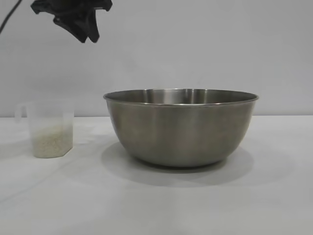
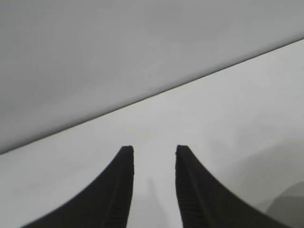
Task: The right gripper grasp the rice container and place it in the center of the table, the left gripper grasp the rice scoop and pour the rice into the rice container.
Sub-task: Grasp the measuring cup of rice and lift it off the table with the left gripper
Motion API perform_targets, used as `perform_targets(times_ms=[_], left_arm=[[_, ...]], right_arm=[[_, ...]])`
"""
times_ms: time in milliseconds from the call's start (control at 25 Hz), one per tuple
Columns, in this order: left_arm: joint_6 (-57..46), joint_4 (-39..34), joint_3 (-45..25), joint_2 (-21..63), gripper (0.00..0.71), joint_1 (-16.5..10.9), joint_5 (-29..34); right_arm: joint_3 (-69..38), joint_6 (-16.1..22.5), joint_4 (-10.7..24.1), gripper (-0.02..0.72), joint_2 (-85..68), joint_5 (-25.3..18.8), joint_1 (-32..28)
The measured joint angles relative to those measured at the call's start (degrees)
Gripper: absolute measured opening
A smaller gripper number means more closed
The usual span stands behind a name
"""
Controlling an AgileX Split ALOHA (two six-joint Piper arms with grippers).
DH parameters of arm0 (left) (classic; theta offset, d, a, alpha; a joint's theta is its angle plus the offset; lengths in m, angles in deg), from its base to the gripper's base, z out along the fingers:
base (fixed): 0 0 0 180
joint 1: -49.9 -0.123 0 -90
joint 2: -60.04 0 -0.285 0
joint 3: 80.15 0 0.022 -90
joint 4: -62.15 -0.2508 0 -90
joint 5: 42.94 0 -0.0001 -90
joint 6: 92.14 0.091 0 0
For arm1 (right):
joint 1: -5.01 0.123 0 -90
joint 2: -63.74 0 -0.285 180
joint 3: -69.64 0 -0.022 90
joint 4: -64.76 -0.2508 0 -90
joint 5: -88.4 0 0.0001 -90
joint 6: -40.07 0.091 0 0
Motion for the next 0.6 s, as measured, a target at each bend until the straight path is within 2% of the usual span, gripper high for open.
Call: perform_targets(times_ms=[280,400,600], left_arm=[[-1.4,0.0,-24.0,6.3,0.168,0.0,-23.1],[-1.4,0.1,-31.0,6.3,0.168,0.0,-31.5],[-2.1,0.1,-37.4,5.1,0.168,0.0,-39.9]], right_arm=[[-5.5,0.0,-1.3,0.435,-4.3,0.6,-1.8],[-6.3,0.0,-1.3,0.435,-6.6,0.7,-1.8],[-6.8,0.0,-1.3,0.435,-10.7,0.4,-1.8]])
